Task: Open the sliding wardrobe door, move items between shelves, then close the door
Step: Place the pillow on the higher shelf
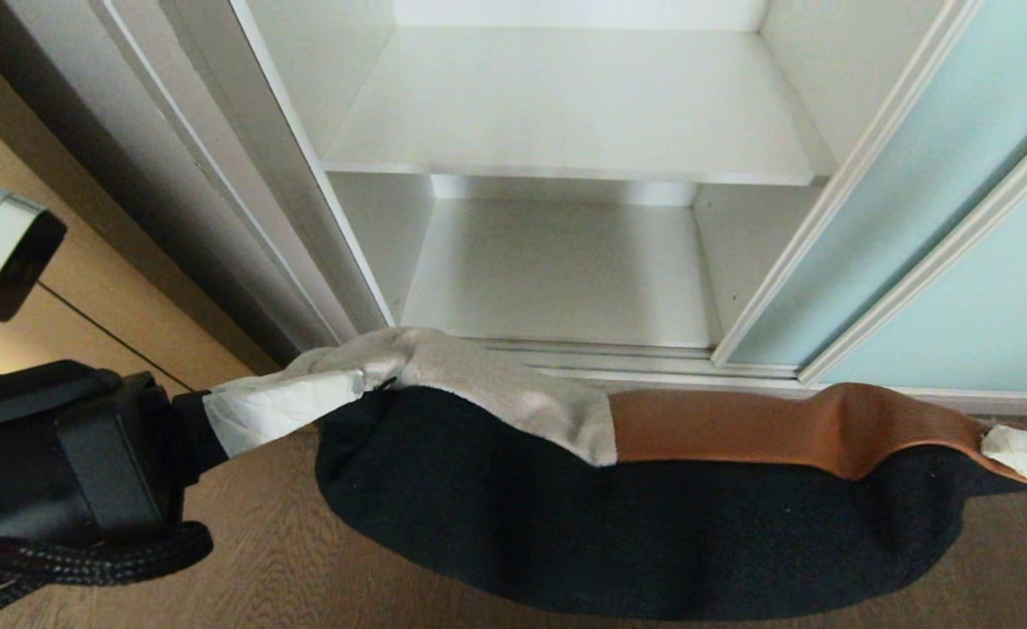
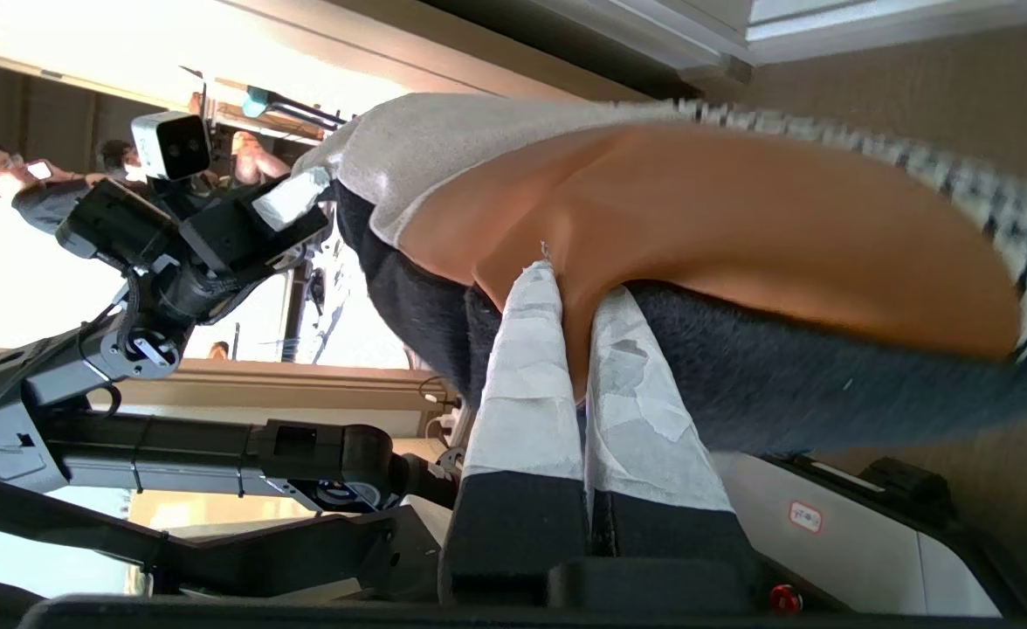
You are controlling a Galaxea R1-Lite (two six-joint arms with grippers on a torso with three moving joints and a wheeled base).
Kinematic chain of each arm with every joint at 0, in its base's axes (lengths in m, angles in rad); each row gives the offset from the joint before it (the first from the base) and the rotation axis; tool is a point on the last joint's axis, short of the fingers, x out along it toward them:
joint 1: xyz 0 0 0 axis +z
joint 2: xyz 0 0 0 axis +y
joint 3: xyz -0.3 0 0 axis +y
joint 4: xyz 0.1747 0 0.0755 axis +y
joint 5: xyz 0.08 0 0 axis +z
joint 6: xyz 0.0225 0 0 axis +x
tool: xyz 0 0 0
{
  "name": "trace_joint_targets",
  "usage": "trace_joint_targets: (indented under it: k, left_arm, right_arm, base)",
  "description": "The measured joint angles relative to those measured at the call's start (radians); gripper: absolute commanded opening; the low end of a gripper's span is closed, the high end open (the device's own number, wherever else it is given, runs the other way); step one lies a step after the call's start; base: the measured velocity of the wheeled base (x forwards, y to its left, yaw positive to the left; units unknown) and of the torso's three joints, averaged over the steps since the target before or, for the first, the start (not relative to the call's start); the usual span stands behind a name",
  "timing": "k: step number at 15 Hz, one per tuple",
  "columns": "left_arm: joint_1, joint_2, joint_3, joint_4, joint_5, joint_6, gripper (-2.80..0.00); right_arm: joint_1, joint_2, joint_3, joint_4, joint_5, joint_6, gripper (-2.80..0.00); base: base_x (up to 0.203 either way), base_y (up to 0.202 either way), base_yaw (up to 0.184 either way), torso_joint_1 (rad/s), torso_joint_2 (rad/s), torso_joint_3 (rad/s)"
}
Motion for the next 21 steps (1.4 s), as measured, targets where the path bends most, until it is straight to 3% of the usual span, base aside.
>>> trace_joint_targets:
  k: [21]
  left_arm:
    - [0.001,-0.012,0.005,0.0,-0.003,-0.008,-2.8]
  right_arm:
    - [0.0,0.025,-0.007,-0.002,-0.002,0.002,-2.8]
  base:
    - [0.0,0.0,0.0,0.002,0.0,0.202]
